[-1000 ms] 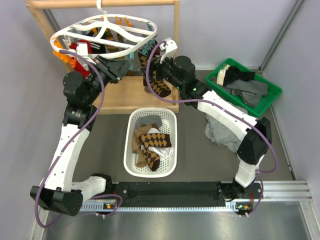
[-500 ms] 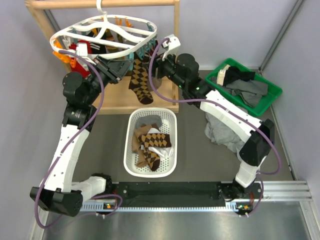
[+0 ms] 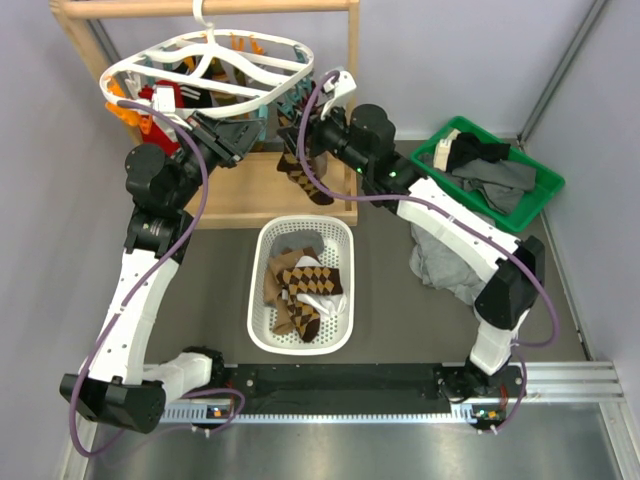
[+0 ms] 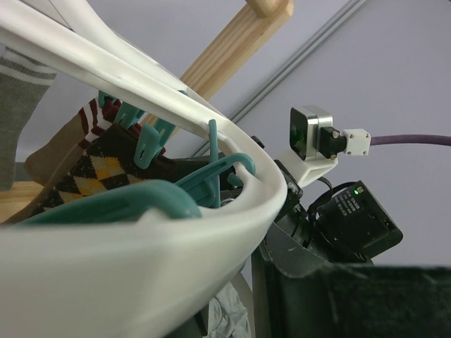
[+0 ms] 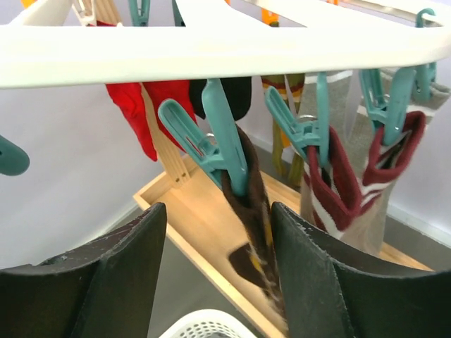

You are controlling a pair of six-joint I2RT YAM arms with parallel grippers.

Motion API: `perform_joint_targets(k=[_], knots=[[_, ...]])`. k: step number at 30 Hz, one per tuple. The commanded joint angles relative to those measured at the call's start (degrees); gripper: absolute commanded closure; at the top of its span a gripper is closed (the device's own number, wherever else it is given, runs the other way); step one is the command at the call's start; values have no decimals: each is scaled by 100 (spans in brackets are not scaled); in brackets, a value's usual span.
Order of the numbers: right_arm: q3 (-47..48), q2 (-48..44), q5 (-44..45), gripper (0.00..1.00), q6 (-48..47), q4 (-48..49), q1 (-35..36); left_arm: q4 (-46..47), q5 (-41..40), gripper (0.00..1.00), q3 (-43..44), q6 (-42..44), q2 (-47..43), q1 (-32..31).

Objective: Remove the socks clipped to the hanger

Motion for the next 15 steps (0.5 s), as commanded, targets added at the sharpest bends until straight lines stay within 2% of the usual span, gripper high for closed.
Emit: perform_joint_targets(k=[1, 4, 5, 7, 10, 11, 15], knots=[[411, 180, -135, 40, 158, 188, -44, -220, -77, 77, 71, -101, 61, 66], [429, 198, -47, 54, 167, 197, -53, -255, -68, 76, 63, -75, 35, 66], [429, 189, -38, 68, 167, 188, -53, -299, -51, 75, 45, -49, 26, 66], [446, 180, -99, 84, 167, 162, -53, -343, -24, 73, 10, 21, -35, 75], [438, 75, -326, 99, 324, 161, -53, -475, -103, 55, -139, 241, -219, 75], [420, -30, -380, 100, 482, 187, -53, -623, -173, 44, -279, 302, -281, 83], [122, -302, -547, 100, 922, 337, -18, -721, -253, 29, -763, 698, -632, 92]])
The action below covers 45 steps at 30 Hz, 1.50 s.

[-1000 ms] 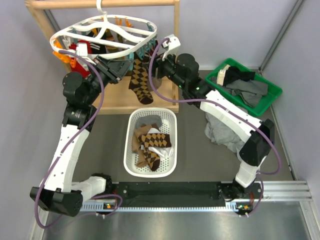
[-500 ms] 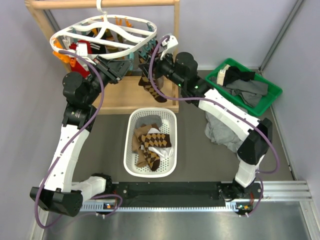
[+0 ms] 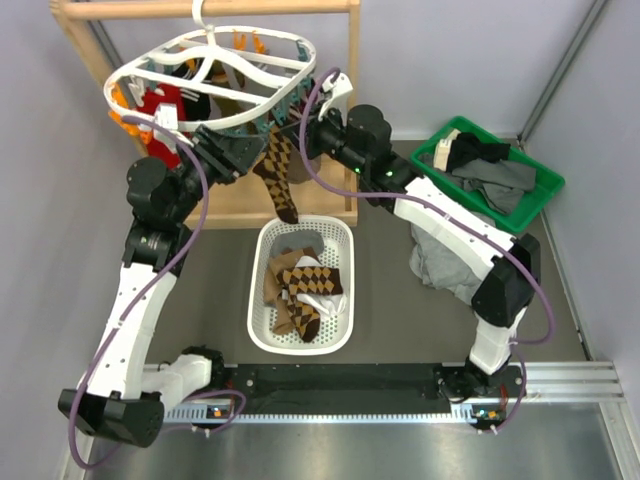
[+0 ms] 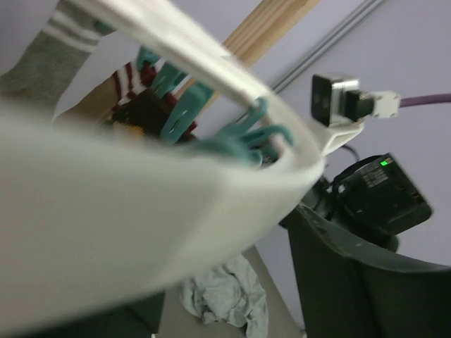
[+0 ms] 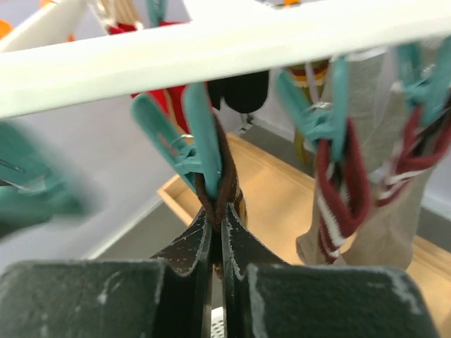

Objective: Remove the socks clipped to the hanger

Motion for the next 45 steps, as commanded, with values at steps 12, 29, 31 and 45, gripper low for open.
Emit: perform_joint_targets(k=[12, 29, 31, 45], knots=[[-146, -878, -744, 100, 1349, 32, 290, -568, -9, 10, -1668, 1732, -1151, 48], [-269, -895, -753, 100, 2210, 532, 624, 1049, 422, 10, -2240, 1627, -686, 40], [-269, -896, -762, 100, 2298, 550, 642, 1216, 159, 13, -2284, 1645, -589, 31], [-155, -1001, -289, 73, 2088, -291, 633, 848, 105, 100, -2249, 1741, -764, 22]])
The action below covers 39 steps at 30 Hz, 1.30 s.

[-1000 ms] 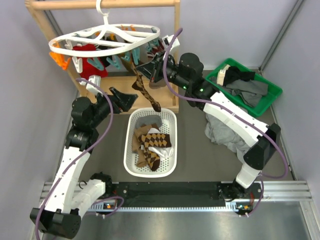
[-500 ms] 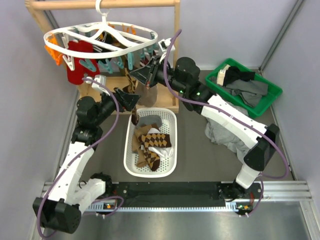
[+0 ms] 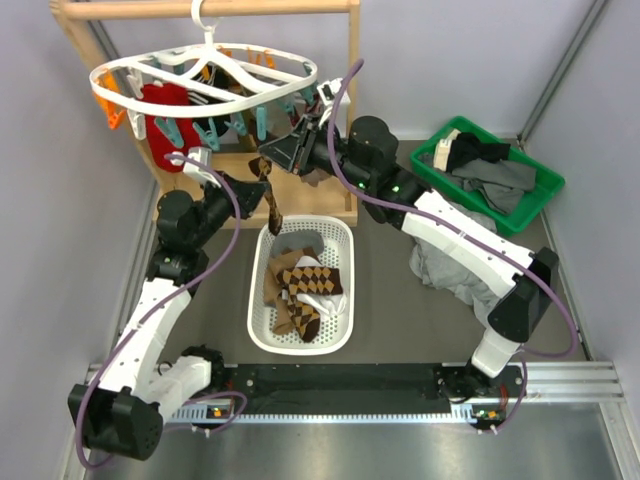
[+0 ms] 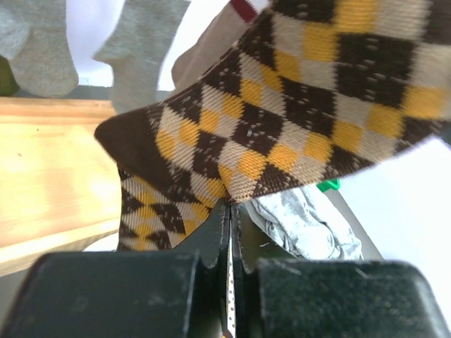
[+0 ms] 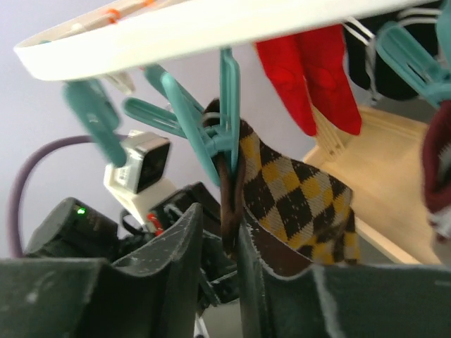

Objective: Remove the socks clipped to the hanger

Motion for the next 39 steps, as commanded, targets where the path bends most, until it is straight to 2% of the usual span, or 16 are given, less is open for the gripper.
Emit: perform_joint_targets(k=[1, 2, 3, 5, 9, 14, 22, 30, 39], knots=[[299, -365, 431, 69, -297, -473, 69, -29, 13, 100, -13, 117, -294, 9], [326, -391, 502, 64, -376, -725, 69, -64, 48, 100, -30, 126, -338, 9], [370, -452, 616, 55, -438, -841, 86, -116, 57, 100, -83, 135, -443, 9], [572, -471, 678, 50, -657, -1158, 104, -143, 118, 100, -153, 197, -541, 9], [950, -453, 766, 32, -956, -1492, 139, -205, 267, 100, -285, 276, -725, 9], [1327, -366, 907, 20, -1580, -1720, 131, -362, 461, 100, -294, 232, -822, 9], [3005, 338, 1433, 23, -2318, -2951, 165, -486, 664, 100, -206, 83, -928, 9], [3376, 601, 2409, 23, -3075, -3242, 596, -521, 681, 100, -118, 12, -989, 9], [3236, 795, 2972, 25, -3356, -2715, 886, -477, 681, 100, -154, 47, -875, -9]])
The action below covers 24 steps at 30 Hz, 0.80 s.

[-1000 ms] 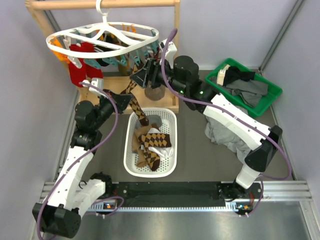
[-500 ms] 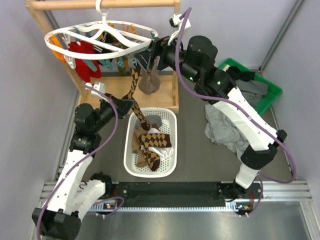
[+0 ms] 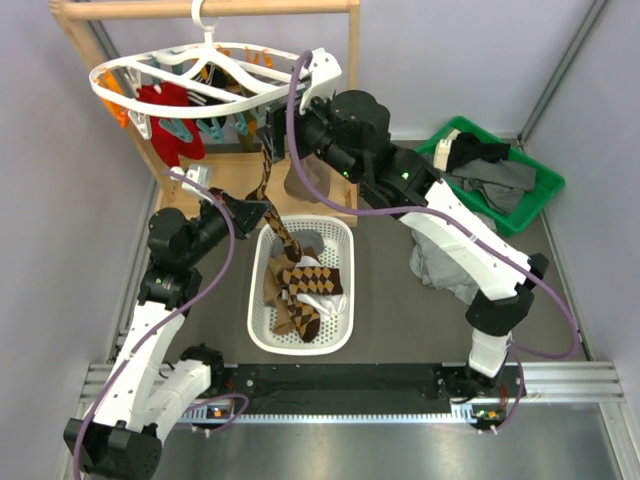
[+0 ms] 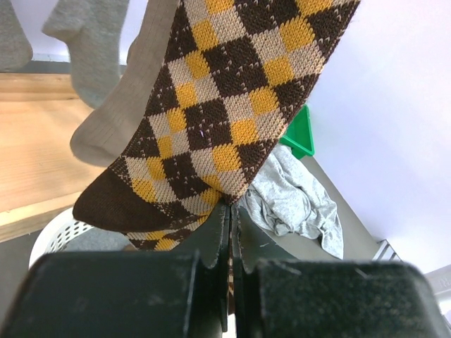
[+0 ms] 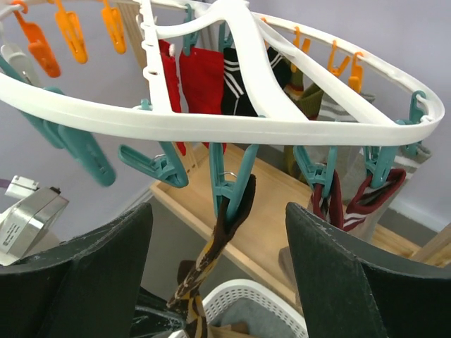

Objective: Remove the socks clipped to the hanger

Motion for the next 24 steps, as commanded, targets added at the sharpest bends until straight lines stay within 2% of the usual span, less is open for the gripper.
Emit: perform_joint_targets(k=[1, 13, 19, 24], knots=[[121, 128, 498, 26, -287, 455, 193, 200, 80, 100, 148, 34, 12, -6], [130, 506, 1139, 34, -630, 1078, 334, 332, 194, 100, 183, -27, 56, -15], [147, 638, 1298, 39, -894, 1255, 343, 376, 221, 100, 139, -89, 21, -33], [156, 691, 1368, 48, -947, 1457, 343, 438, 230, 100, 104, -141, 21, -50]])
